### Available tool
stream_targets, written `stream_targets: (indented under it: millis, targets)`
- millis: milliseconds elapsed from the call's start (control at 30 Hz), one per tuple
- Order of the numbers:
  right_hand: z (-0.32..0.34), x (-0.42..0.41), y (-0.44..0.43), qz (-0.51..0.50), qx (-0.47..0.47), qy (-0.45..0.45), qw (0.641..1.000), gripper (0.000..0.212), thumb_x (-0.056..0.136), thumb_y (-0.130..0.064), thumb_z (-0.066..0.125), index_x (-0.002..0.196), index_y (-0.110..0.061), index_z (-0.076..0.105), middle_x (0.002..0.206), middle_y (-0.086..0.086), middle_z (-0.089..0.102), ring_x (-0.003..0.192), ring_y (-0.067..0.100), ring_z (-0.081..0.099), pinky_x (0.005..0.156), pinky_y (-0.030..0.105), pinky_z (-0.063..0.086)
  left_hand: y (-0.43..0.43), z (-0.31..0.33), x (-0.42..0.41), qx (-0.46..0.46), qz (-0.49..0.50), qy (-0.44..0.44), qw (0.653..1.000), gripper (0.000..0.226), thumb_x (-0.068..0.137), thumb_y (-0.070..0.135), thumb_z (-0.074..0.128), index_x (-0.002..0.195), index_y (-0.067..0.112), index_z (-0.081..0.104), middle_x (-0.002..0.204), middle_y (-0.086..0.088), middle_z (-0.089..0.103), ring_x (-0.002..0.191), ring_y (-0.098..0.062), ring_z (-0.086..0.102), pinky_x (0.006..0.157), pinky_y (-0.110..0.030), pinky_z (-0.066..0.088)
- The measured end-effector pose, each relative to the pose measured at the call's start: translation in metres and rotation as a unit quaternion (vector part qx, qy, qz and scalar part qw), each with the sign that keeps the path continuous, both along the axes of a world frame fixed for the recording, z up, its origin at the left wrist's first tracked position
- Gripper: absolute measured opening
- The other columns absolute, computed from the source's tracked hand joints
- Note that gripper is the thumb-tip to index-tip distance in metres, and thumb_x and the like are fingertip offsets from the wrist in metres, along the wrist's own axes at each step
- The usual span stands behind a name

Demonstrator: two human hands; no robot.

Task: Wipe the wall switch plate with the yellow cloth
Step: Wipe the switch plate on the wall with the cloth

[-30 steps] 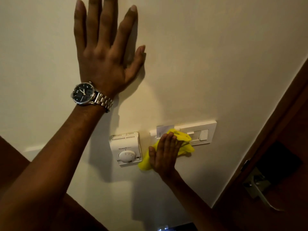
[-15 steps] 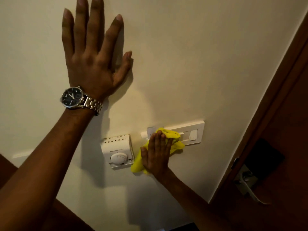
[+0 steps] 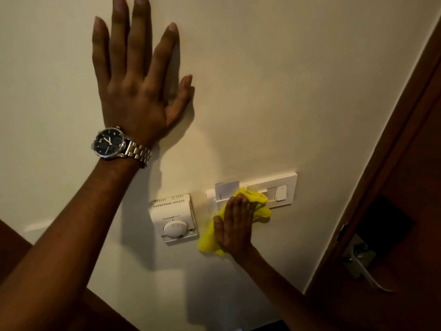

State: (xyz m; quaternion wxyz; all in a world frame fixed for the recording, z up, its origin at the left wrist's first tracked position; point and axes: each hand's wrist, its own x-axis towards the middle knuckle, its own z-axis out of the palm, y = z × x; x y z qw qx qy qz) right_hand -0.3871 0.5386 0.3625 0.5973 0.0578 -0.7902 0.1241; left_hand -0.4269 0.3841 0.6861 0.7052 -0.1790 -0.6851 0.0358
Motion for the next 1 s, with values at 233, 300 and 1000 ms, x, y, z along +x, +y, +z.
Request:
stream_targets:
  millis: [233, 300, 1000]
  targets:
    - [0.000, -0.001, 0.008, 0.016, 0.075, 0.031, 0.997, 0.067, 0.112, -0.040, 0.030, 0.163, -0.002, 0.010, 0.172, 0.013, 0.004, 0.161, 0.027, 0.005, 0.131, 0.048, 0.006, -0.002, -0.001, -0.001, -0.004, -0.001, -0.003, 1.000, 0.060, 0.105, 0.055, 0.046, 0.157, 0.026, 0.041, 0.158, -0.025, 0.043, 0.146, -0.049, 0.039, 0.123, -0.059, 0.029]
    - [0.003, 0.002, 0.024, 0.007, 0.066, 0.014, 0.998, 0.067, 0.112, -0.042, 0.025, 0.164, -0.005, 0.004, 0.173, 0.011, -0.002, 0.161, 0.025, 0.000, 0.130, 0.045, 0.006, -0.003, 0.000, -0.002, -0.001, 0.000, -0.002, 1.000, 0.060, 0.105, 0.055, 0.047, 0.157, 0.025, 0.041, 0.158, -0.025, 0.043, 0.147, -0.049, 0.039, 0.123, -0.059, 0.029]
    - [0.018, 0.002, -0.037, 0.001, -0.157, -0.035, 0.987, 0.067, 0.111, -0.042, 0.022, 0.164, -0.005, 0.001, 0.172, 0.013, -0.003, 0.161, 0.031, 0.000, 0.131, 0.049, -0.002, 0.000, 0.000, 0.000, -0.003, -0.008, -0.008, 1.000, 0.061, 0.105, 0.052, 0.050, 0.158, 0.024, 0.042, 0.159, -0.026, 0.041, 0.148, -0.048, 0.036, 0.124, -0.061, 0.029]
